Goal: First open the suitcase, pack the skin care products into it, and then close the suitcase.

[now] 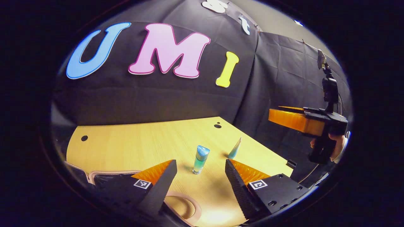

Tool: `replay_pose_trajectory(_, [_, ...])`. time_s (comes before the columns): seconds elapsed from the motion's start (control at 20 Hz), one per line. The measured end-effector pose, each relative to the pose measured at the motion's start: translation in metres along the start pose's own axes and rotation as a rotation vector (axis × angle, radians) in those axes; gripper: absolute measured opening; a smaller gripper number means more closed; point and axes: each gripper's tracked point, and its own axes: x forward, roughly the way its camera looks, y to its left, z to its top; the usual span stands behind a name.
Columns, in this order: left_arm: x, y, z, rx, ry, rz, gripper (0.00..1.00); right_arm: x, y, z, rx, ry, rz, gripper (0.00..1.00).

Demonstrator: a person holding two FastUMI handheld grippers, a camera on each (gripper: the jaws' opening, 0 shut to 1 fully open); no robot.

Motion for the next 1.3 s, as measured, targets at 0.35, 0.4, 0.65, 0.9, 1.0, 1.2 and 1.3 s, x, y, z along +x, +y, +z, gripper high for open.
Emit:
replay_pose_trajectory(0.35, [0.112, 0.006, -0.057, -0.054, 0.137, 0.105, 0.97, 0.022, -0.023, -0.056, 0.053, 0.110, 0.048, 0.96])
replay_pose_trajectory(0.4, [0.124, 0.009, -0.061, -0.061, 0.150, 0.119, 0.97, 0.025, -0.026, -0.060, 0.071, 0.117, 0.061, 0.97])
replay_pose_trajectory(0.65, [0.165, 0.011, -0.077, -0.092, 0.197, 0.151, 0.97, 0.052, -0.049, -0.092, 0.098, 0.176, 0.072, 0.96])
replay_pose_trajectory(0.9, [0.185, 0.011, -0.080, -0.094, 0.213, 0.177, 0.52, 0.094, -0.057, -0.147, 0.068, 0.241, 0.131, 0.97])
replay_pose_trajectory(1.0, [0.190, 0.009, -0.079, -0.111, 0.217, 0.176, 0.48, 0.107, -0.057, -0.178, 0.059, 0.300, 0.148, 0.98])
replay_pose_trajectory(1.2, [0.195, 0.007, -0.080, -0.094, 0.218, 0.209, 0.46, 0.149, -0.053, -0.205, 0.023, 0.338, 0.166, 0.98])
replay_pose_trajectory(1.3, [0.197, 0.005, -0.078, -0.070, 0.226, 0.213, 0.46, 0.161, -0.051, -0.220, 0.034, 0.369, 0.167, 0.98])
